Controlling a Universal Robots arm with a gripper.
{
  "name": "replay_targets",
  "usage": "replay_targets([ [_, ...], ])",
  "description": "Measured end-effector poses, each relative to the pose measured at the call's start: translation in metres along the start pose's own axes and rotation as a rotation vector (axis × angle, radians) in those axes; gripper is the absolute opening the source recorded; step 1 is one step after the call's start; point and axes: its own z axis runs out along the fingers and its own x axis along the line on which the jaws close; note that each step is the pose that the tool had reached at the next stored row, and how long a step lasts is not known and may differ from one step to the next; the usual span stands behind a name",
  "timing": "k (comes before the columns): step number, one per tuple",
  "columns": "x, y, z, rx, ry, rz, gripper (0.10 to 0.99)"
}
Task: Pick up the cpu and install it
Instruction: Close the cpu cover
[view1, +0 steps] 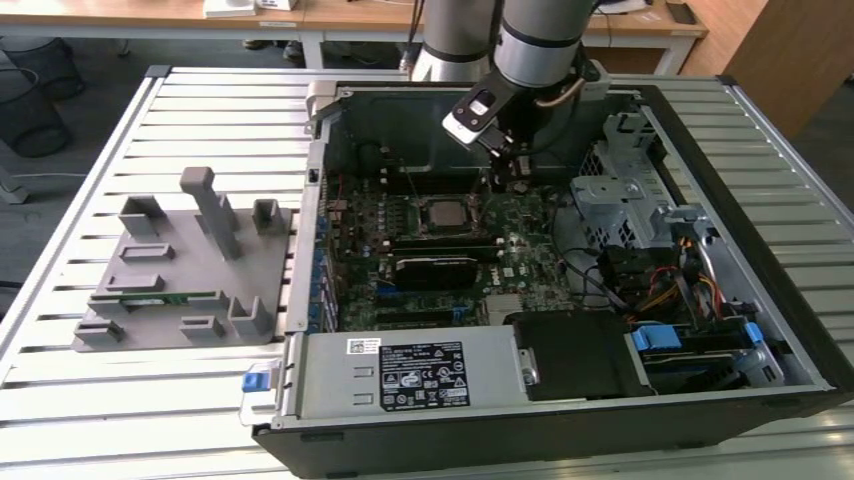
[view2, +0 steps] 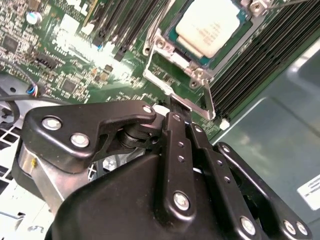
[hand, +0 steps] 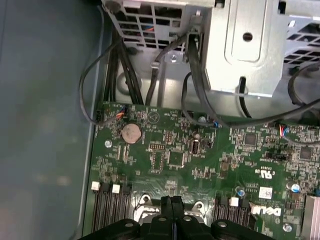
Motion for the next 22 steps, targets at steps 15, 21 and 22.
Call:
replay_targets([
  [15,0.0018,-0.0178,0.0072,0.000,0.0002,0.000,0.114],
  [21,0.0028,-0.0289,0.0102,0.000,0.0001,0.000,0.114],
  [22,0.0030,-0.0310,0.0107,0.000,0.0001,0.000,0.114],
])
